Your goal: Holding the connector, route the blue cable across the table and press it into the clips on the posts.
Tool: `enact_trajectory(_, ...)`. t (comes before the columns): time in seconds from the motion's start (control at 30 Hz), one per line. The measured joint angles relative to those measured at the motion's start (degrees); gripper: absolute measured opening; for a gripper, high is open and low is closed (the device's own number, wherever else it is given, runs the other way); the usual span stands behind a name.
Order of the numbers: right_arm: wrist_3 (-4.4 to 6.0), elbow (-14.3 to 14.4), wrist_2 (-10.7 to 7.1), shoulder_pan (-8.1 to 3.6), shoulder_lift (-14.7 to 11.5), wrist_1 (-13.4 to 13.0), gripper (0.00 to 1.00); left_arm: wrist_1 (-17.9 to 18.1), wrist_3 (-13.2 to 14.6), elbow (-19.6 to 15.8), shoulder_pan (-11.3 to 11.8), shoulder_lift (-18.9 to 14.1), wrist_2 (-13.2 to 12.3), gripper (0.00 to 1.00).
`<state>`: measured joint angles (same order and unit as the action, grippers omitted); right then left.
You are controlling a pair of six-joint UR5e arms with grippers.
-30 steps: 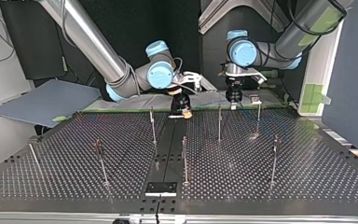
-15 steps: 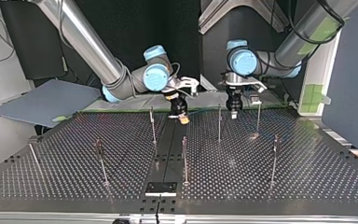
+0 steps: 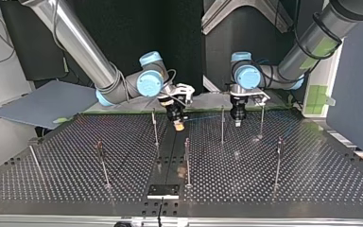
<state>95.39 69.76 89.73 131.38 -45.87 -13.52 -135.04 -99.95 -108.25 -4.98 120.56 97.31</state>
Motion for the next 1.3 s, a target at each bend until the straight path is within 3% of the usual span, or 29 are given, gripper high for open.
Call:
enact_trajectory(0.17,0.01,0.0,-0.05,-0.85,0.0,-0.1,0.0,-1.3,0.1,2.5,0.7,0.3,-0.2,0.0)
enact_trajectory(0.23,0.0,0.0,-0.06,-1.08,0.0,-0.2,0.0,-1.6,0.1,3.2,0.8,0.3,-0.3,0.05)
enact_trajectory(0.3,0.0,0.0,-0.07,-1.23,0.0,-0.2,0.0,-1.9,0.1,3.7,0.9,0.3,-0.5,0.22)
enact_trajectory(0.37,-0.01,0.0,-0.07,-1.29,0.0,-0.2,0.0,-2.2,0.2,4.0,0.9,0.3,-0.5,0.22)
enact_trajectory(0.4,-0.01,0.0,-0.07,-1.32,0.0,-0.2,0.0,-2.3,0.2,4.0,0.9,0.3,-0.6,0.44)
enact_trajectory(0.43,-0.01,0.0,-0.07,-1.32,0.0,-0.2,0.0,-2.5,0.2,4.1,0.9,0.3,-0.6,0.44)
enact_trajectory(0.5,-0.01,0.0,-0.07,-1.33,0.0,-0.2,0.0,-3.1,0.2,4.1,0.9,0.3,-0.5,0.7)
enact_trajectory(0.53,-0.01,0.0,-0.08,-1.33,0.0,-0.2,0.0,-3.4,0.3,4.1,0.9,0.3,-0.5,0.7)
enact_trajectory(0.57,-0.01,0.0,-0.07,-1.34,0.0,-0.2,0.0,-3.9,0.5,4.1,1.0,0.3,-0.5,0.8)
enact_trajectory(0.6,-0.01,0.0,-0.07,-1.34,0.0,-0.2,0.0,-4.3,0.7,4.1,1.0,0.3,-0.5,0.96)
enact_trajectory(1.0,-0.01,0.0,-0.16,-1.34,0.0,0.0,0.0,-10.4,4.0,4.1,1.0,-0.3,-0.5,1.0)
enact_trajectory(1.3,-0.01,0.0,-0.16,-1.08,0.0,0.1,0.0,-14.6,4.9,2.2,0.7,-3.5,-0.4,1.0)
